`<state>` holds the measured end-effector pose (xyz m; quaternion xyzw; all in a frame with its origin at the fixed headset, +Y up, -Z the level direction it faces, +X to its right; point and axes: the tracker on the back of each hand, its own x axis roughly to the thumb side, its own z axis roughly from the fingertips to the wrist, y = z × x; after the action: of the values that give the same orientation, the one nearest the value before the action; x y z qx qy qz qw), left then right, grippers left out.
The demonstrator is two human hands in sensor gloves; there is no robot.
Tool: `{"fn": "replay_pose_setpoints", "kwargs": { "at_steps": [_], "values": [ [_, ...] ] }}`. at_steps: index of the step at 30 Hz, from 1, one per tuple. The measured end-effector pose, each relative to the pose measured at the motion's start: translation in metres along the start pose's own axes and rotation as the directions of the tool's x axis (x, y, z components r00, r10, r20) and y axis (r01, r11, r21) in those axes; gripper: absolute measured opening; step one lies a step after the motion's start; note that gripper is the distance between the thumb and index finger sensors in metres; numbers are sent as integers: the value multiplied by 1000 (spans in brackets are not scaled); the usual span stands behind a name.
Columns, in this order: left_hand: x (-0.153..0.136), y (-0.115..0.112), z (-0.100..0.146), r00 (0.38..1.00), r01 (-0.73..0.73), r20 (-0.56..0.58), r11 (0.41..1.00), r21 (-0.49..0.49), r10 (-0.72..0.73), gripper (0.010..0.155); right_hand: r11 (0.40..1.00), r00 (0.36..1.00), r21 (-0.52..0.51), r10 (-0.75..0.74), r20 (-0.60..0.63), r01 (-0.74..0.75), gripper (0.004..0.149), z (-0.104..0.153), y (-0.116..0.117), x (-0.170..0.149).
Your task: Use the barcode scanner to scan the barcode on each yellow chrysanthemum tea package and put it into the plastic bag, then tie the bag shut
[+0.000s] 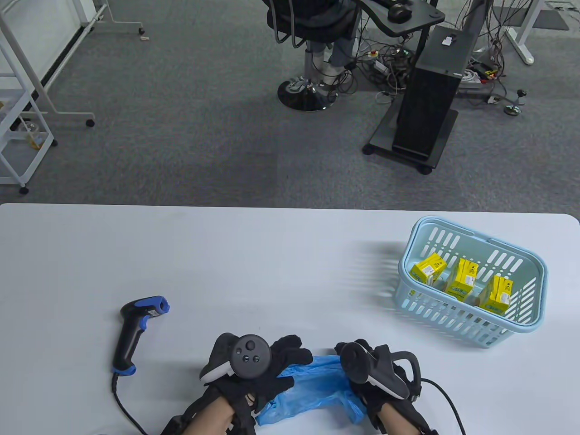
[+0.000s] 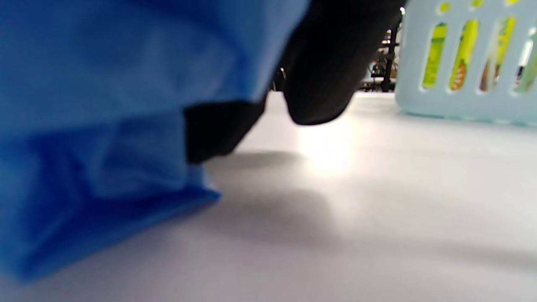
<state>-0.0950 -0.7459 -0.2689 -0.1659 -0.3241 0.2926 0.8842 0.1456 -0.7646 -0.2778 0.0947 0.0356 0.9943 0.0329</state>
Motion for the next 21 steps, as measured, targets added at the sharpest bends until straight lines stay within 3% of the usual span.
{"fn": "replay_pose_setpoints", "kwargs": {
  "at_steps": [5,7,12,16,21],
  "values": [
    [-4,-1,-4,1000,-29,12,999,37,29,37,1000,1000,19,-14,6,14,62,-1,2,0],
    [-9,-2,-6,999,5,-53,1000,29,-3,34,999,999,25,-41,23,40,67,-1,2,2],
    [-15,-8,-12,925,343,-154,938,-54,-347,50,997,992,42,-74,100,70,80,2,0,15],
    [-20,-12,-16,907,362,-181,924,-121,-379,64,998,982,44,-60,177,53,89,5,-1,27],
    [-28,-13,-18,874,402,-220,899,-174,-433,71,999,958,28,-35,285,28,91,11,-1,45]
  ]
}}
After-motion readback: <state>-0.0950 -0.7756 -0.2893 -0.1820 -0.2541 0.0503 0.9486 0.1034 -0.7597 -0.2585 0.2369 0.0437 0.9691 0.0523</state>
